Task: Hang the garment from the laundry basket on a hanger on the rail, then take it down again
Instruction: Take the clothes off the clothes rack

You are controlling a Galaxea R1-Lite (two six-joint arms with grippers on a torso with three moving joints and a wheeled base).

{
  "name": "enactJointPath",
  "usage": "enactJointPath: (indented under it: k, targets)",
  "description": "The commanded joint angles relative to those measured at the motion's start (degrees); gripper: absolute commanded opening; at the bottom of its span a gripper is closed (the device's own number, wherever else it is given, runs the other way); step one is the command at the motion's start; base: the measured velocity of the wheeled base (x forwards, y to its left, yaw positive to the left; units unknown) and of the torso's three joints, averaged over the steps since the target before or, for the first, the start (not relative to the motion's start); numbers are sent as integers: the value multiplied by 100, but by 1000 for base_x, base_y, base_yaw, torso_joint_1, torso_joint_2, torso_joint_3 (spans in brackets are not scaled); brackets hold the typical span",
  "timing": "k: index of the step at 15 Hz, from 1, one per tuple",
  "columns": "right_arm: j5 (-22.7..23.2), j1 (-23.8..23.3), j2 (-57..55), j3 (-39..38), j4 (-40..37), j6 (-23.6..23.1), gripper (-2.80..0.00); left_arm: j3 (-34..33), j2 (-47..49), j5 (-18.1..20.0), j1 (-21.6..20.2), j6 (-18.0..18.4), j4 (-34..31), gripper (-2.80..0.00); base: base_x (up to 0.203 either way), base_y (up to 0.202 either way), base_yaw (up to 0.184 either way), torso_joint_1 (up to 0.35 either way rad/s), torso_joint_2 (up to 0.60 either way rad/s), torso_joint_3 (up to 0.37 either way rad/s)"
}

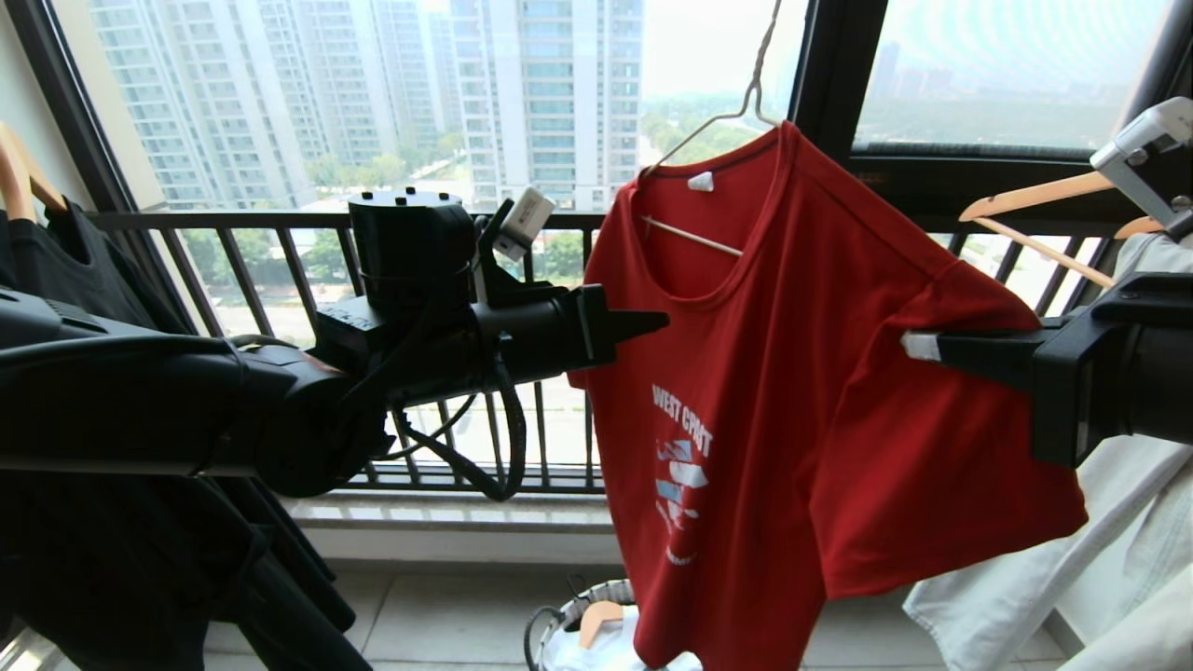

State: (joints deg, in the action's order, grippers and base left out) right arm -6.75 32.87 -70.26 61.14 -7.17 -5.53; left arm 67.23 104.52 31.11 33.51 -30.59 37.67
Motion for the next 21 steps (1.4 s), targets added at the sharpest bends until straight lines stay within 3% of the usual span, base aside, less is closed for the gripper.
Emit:
enactJointPath:
  k: [1,6,10,21]
  targets:
    - [-3,0,210,-175,-5,4,-280,3,-2,18,-11,-18,21,-280,0,0,0,0,0,0]
    - [16,0,399,-758,14,299,-280,1,7,18,-11,-18,21,-280,0,0,0,0,0,0]
    - [16,3,376,-1038,365,283,-280,1,-2,18,-20,-26,21,-280,0,0,0,0,0,0]
    - [34,106,329,-1350,381,255,-280,1,-20,18,-38,-35,30,-280,0,0,0,0,0,0]
